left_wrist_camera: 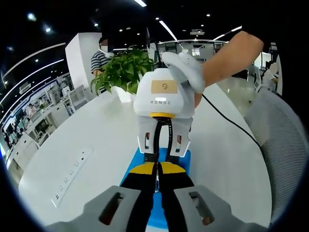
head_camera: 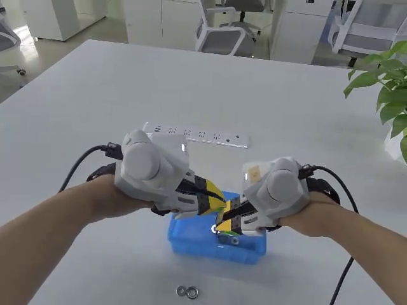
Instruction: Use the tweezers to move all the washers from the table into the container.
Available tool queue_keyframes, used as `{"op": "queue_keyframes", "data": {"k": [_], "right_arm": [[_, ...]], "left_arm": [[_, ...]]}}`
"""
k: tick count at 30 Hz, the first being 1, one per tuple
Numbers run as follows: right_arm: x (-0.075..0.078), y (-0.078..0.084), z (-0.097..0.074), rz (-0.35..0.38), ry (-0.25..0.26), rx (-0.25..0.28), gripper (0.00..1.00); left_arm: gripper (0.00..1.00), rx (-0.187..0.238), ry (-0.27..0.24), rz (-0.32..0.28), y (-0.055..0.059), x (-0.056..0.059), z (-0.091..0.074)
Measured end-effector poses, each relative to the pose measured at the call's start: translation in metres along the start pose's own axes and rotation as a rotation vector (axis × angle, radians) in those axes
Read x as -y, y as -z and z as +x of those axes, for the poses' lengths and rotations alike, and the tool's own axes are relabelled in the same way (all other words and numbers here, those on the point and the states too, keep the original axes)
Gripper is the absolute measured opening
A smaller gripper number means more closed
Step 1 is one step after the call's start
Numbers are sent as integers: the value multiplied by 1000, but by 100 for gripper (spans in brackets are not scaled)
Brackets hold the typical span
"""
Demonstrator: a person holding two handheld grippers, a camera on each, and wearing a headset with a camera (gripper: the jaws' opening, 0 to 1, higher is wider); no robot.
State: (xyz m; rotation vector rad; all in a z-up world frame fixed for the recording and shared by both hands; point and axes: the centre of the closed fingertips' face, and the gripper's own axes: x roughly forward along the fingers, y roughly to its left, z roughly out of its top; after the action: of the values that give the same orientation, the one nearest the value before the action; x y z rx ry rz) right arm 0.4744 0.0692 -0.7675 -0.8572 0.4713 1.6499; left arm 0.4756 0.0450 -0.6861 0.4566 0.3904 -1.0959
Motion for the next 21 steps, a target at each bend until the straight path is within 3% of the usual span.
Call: {"op": "queue_keyframes", "data": {"k": [11, 21], "right_arm": [[0, 1, -3, -3, 13, -9, 14], [1, 3, -18, 58, 56, 6, 24]], "left_arm": [[5, 0, -6, 1, -1, -2, 1], [5, 1, 4, 7, -3, -1, 1]]}}
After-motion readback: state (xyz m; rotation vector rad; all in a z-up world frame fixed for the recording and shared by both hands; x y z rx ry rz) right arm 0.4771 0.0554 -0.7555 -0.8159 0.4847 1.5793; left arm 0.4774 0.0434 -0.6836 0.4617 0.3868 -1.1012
